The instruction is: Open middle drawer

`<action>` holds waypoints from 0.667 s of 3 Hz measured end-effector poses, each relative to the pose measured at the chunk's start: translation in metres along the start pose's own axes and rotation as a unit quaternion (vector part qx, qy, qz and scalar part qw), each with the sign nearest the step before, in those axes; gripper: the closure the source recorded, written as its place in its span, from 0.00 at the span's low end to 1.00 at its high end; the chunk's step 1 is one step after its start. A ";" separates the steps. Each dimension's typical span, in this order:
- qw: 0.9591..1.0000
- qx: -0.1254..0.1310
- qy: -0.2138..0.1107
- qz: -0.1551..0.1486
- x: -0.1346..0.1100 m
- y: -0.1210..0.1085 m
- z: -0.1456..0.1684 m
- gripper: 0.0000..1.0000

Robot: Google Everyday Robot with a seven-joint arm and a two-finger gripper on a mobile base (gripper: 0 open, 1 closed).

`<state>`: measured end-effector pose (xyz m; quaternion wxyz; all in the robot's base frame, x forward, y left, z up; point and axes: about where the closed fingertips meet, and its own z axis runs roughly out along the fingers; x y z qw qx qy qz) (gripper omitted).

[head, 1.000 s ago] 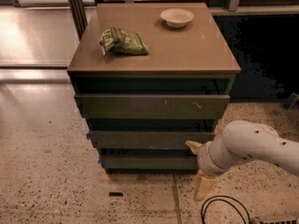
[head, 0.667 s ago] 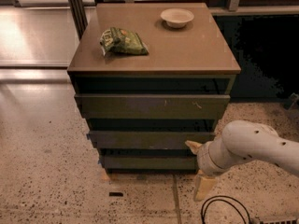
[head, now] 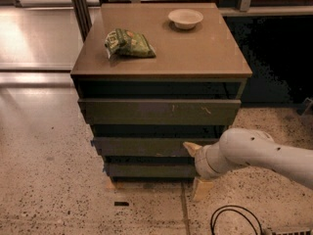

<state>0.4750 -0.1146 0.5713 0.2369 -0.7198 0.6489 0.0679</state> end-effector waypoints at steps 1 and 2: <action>1.000 0.006 0.009 -0.004 0.021 -0.016 0.052 0.00; 1.000 0.005 0.008 -0.003 0.021 -0.016 0.054 0.00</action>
Offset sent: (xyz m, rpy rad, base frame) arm 0.0410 -0.0067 -0.0879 -0.0307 -0.0012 -0.0335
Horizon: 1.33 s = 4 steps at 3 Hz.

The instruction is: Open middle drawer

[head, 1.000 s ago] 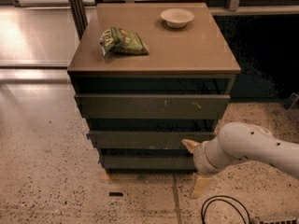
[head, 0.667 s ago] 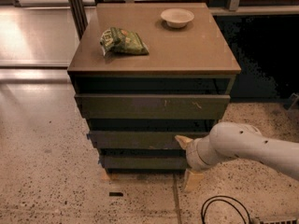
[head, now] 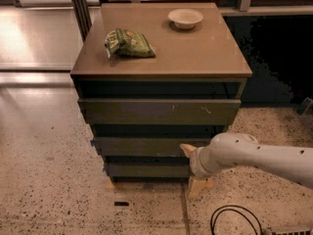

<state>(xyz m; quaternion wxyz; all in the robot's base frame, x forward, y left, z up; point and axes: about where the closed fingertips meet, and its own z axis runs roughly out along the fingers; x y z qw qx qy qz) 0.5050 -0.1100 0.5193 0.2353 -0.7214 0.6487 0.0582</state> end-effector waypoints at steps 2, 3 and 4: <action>1.000 -0.018 0.002 0.006 0.033 -0.041 0.060 0.00; 1.000 -0.018 0.002 0.006 0.033 -0.041 0.060 0.00; 1.000 -0.013 -0.005 0.014 0.035 -0.039 0.065 0.00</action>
Offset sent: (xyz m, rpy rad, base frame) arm 0.0742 -0.0041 -0.0569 -0.0158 0.0261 0.0019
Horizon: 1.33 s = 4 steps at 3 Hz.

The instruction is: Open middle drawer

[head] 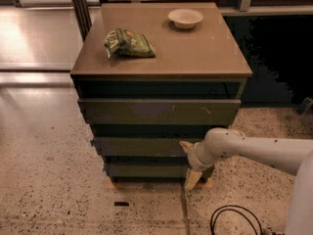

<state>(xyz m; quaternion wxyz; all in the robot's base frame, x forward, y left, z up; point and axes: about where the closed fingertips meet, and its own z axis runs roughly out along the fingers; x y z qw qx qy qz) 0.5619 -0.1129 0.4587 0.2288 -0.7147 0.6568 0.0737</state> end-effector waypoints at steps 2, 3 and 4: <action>1.000 -0.026 -0.005 -0.010 0.005 -0.030 0.048 0.00; 1.000 -0.026 -0.005 -0.010 0.005 -0.030 0.048 0.00; 1.000 0.005 -0.009 -0.004 0.007 -0.051 0.044 0.00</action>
Offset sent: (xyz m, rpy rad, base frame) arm 0.0573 0.0243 -0.0408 0.0001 0.0264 0.0572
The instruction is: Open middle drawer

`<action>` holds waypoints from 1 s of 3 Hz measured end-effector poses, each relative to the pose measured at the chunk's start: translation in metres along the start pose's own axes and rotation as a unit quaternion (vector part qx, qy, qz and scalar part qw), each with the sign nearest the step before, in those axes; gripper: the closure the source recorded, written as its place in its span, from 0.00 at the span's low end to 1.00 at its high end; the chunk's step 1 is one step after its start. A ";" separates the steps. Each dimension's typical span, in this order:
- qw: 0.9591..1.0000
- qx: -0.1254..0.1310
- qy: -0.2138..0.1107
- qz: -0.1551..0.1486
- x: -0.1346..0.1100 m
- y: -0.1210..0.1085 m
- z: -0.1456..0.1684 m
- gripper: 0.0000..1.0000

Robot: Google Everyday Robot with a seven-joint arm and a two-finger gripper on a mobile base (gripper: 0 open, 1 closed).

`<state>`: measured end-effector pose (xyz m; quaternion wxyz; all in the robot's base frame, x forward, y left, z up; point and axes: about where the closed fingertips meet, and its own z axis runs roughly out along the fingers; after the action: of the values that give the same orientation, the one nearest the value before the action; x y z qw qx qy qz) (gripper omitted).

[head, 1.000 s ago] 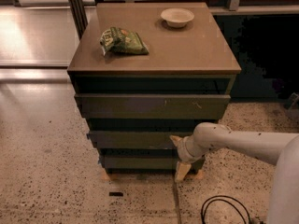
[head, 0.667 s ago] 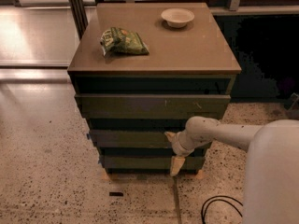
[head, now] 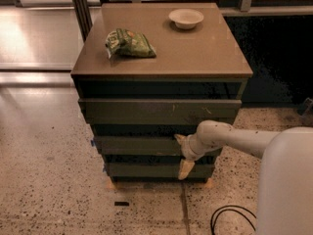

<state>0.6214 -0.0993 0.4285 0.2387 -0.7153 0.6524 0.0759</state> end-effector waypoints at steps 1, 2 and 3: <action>1.000 -0.009 0.000 -0.002 0.003 -0.001 0.008 0.00; 0.999 -0.038 -0.003 0.001 0.017 -0.008 0.031 0.00; 0.999 -0.038 -0.003 0.001 0.017 -0.008 0.031 0.00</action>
Offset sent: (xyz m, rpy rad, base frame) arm 0.0332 -0.0092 -0.0429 -0.0071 0.0799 0.0285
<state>0.6380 -0.1003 0.3961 0.2134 -0.7226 0.6493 0.1036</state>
